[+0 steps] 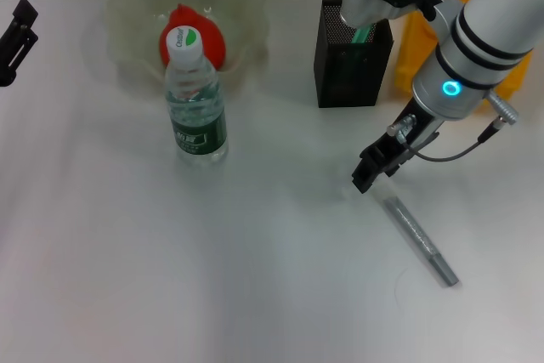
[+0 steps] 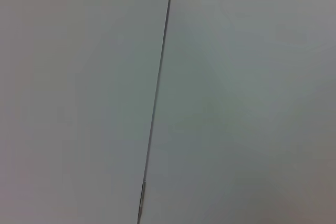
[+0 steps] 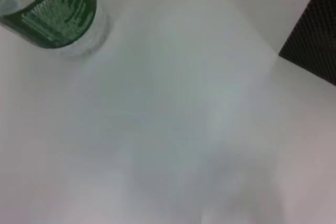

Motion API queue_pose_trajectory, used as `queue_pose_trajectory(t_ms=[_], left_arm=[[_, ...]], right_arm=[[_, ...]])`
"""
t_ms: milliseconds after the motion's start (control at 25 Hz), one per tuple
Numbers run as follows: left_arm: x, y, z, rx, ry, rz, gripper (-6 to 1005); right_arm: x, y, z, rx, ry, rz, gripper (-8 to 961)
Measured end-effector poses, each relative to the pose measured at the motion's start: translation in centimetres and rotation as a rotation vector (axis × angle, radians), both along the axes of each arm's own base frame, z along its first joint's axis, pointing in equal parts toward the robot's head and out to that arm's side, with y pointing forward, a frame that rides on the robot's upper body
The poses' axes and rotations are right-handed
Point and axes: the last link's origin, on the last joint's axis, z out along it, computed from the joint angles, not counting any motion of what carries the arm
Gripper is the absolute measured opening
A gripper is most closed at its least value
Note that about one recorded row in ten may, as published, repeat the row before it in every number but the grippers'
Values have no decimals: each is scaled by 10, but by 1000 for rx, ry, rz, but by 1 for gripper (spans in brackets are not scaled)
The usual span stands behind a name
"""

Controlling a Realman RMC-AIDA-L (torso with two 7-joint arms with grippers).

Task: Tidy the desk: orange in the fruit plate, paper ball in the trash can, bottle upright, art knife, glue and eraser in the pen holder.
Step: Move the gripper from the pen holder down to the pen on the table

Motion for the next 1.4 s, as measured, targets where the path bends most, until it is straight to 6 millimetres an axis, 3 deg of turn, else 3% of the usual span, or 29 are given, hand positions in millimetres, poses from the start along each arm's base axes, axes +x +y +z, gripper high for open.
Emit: queue_pose_trajectory(t_ms=[1240,1400], left_arm=[[2,-1,-3,-2,-17,-4,805],[2,-1,-3,-1,-16,-4,805]], right_arm=[[14,-8,-6,-41,-48,-38,467],[15,-8,-6,-42,-49,-38,394]])
